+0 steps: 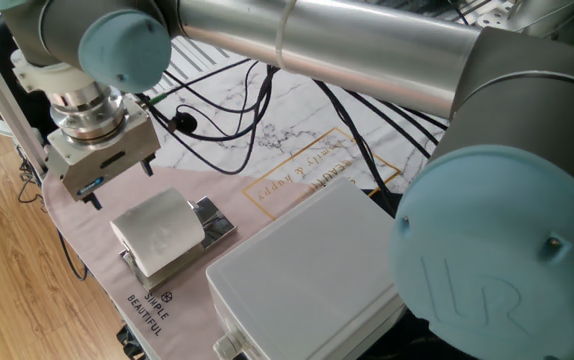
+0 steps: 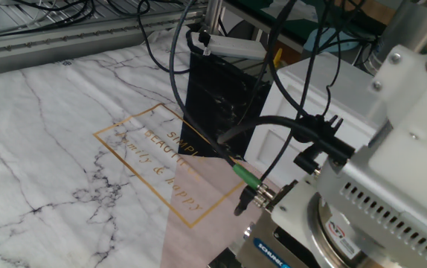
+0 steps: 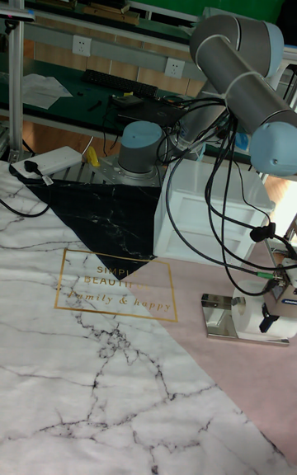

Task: Take the roll of paper down from the shelf

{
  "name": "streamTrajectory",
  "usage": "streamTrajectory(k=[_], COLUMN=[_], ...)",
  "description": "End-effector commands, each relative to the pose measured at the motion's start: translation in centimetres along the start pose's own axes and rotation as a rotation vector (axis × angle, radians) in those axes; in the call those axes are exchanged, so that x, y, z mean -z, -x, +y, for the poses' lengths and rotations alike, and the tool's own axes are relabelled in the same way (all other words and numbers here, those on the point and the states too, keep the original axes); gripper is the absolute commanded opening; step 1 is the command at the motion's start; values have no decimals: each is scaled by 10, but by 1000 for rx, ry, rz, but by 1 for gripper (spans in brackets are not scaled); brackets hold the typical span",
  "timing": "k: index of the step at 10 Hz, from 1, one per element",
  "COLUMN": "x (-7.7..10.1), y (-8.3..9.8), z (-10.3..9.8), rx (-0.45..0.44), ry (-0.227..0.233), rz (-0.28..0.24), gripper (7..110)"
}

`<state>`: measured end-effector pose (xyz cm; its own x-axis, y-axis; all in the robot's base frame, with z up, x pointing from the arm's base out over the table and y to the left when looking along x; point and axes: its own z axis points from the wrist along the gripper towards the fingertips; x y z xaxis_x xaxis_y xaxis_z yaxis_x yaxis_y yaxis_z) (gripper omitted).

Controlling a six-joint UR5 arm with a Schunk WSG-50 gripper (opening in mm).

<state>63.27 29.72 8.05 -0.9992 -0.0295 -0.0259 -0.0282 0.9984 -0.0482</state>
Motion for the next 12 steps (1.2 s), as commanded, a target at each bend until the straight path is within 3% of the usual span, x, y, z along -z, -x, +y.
streamTrajectory(k=[1,2,4,6,8,10,11,12], x=[-2,-2,2,5,9,13,12,11], y=[-9,-16,-38,-44,-33,-36,-44,-42], z=[3,0,-15,-7,16,20,19,9], rx=[-53,-61,-54,-69,-150,-157,-156,-136], ry=[42,56,9,37,119,124,109,67], rz=[-16,-9,27,44,29,50,77,69], gripper=[88,107,107,107,107,107,107,107])
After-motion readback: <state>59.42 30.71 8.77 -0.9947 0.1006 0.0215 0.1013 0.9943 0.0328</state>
